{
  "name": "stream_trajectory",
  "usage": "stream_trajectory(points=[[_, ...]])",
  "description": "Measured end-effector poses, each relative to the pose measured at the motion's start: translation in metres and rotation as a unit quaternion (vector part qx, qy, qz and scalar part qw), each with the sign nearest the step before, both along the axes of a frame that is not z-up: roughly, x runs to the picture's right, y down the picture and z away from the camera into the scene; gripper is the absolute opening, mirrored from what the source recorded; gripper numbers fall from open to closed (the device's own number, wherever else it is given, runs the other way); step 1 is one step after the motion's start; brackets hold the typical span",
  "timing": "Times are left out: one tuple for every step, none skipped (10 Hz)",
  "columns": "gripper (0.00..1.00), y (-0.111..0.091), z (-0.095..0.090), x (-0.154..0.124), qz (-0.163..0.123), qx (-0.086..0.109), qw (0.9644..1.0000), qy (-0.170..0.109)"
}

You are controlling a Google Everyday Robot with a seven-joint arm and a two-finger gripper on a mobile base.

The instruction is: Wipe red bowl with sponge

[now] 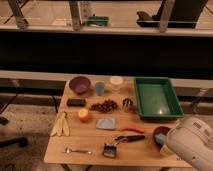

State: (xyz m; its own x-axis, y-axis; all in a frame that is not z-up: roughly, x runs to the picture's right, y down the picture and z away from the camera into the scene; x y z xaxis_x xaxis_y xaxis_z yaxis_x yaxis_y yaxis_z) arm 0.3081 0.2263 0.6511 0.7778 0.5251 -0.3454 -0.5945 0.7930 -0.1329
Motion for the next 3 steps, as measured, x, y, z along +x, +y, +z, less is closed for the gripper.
stream_trajectory(points=[[0.8,-0.004,-0.007,-0.001,0.0,0.007,1.0,-0.003],[0.8,-0.013,-0.025,-0.002,0.003,0.02,0.9997,-0.011],[0.8,-0.018,-0.039,-0.001,0.005,0.029,0.9994,-0.015]])
